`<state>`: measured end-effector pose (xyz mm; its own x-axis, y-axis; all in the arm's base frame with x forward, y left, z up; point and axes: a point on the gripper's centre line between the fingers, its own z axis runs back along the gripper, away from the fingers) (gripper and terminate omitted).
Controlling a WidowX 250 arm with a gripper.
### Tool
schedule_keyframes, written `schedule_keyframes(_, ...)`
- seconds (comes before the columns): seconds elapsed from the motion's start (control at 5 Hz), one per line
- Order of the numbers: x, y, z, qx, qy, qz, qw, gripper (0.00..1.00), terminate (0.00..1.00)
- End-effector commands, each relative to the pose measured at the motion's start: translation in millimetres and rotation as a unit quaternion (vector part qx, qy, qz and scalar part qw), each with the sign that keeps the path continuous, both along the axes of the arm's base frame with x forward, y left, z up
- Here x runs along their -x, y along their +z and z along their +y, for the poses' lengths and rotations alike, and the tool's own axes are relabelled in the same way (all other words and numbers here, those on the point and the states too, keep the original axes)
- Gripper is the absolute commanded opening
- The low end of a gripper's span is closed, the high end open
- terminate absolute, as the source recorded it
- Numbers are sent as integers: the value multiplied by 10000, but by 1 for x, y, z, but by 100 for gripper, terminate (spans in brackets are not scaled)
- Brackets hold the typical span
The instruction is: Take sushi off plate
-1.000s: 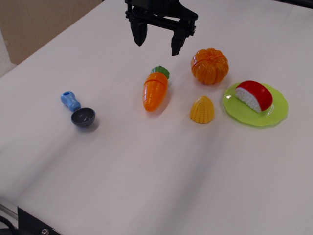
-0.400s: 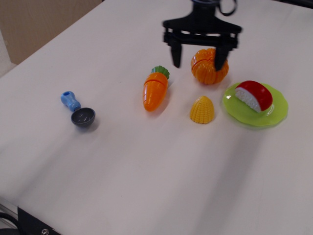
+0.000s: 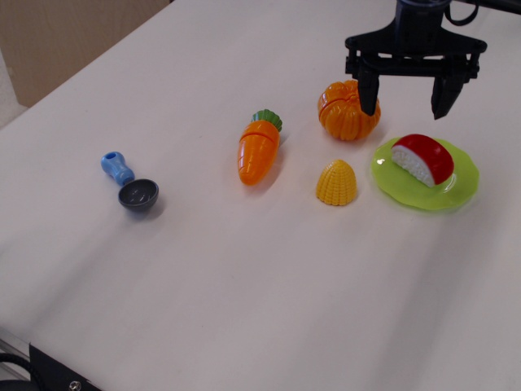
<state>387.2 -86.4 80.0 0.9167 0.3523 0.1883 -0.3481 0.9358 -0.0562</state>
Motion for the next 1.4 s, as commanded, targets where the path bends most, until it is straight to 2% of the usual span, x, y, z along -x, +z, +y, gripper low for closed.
schedule_keyframes(0.0,-24,4,-15,100,352,-4,9993,100,0)
schedule_keyframes(0.2,-27,-3,-20,-81,537,103,9985,100,0)
schedule_keyframes(0.6,-28,-16,-17,25,1050,68,9944,100,0)
schedule_keyframes(1.2,-18,-35,-10,18,1196,247,9925,100,0)
